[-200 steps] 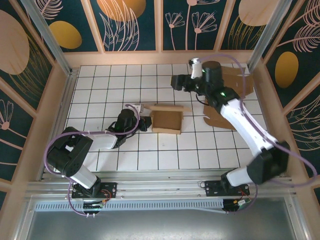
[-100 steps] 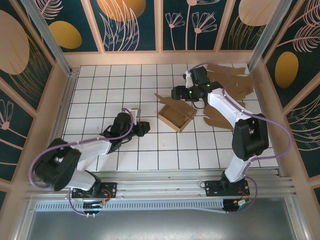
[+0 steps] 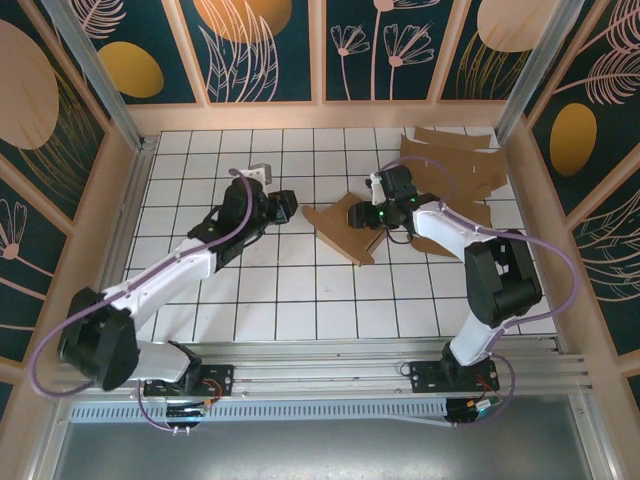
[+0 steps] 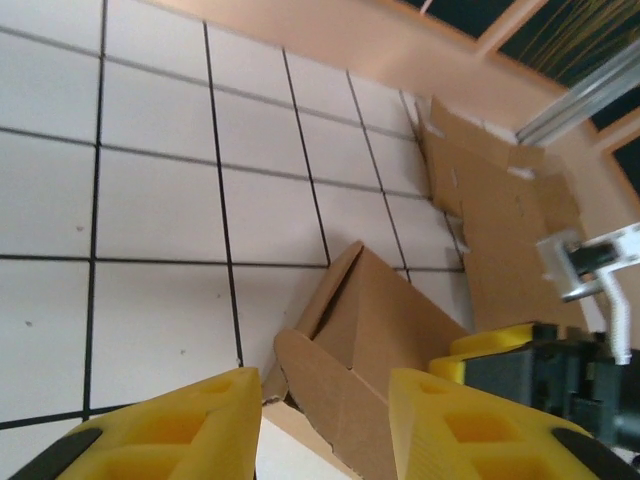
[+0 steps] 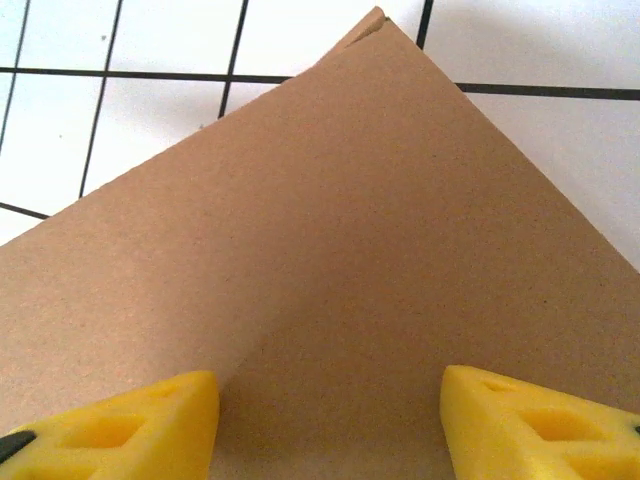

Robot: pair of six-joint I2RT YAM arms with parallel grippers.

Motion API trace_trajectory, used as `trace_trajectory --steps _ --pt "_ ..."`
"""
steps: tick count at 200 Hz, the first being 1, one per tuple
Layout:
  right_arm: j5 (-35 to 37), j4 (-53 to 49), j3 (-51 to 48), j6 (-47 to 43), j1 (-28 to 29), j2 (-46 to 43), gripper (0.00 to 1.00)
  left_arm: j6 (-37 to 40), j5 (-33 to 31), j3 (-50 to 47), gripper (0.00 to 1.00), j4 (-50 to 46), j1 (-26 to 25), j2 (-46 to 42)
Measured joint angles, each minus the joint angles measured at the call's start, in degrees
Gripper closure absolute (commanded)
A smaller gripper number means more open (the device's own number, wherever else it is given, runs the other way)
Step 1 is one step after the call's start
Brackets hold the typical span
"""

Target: Fold the paper box

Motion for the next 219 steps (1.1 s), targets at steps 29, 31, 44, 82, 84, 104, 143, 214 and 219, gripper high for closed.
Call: trace_trajectory --steps 29,31,44,82,84,104,143,214,219 --pt "0.0 -0.15 -0.61 3.65 -0.02 -5.33 0.27 2.75 5.51 8.35 0.61 -3.63 -0.02 11.21" --pt "0.68 -0.13 -0.87 4.81 -0.02 -6.23 0.27 3.23 5.81 9.11 0.61 -3.93 -0.02 12.13" --pt "4.17 0.42 -3.23 9.44 -0.07 -12.11 0.24 4.85 6.84 12.76 0.6 -5.81 -0.02 15.85" --pt "10.51 3.04 -14.99 26.93 -0.79 -26.69 0.1 10.69 9.4 26.01 0.57 -12.35 0.04 25.03" --pt "10.51 3.13 -15.41 27.89 -0.79 -26.8 0.09 11.28 9.66 27.1 0.57 -12.76 0.04 25.79" --pt "9.9 3.45 -19.32 34.6 -0.87 -25.99 0.11 14.23 11.41 35.36 0.56 -17.16 0.04 31.67" --pt "8.2 6.23 -20.04 40.41 -0.87 -20.17 0.29 16.7 14.69 38.95 0.55 -22.99 0.04 38.05" --pt "5.68 12.66 -19.71 38.58 -0.72 -12.22 0.55 13.62 21.57 31.54 0.79 -15.58 0.42 36.57" --pt "5.6 12.87 -19.52 37.94 -0.7 -11.76 0.55 13.27 21.57 30.84 0.79 -15.02 0.46 36.22"
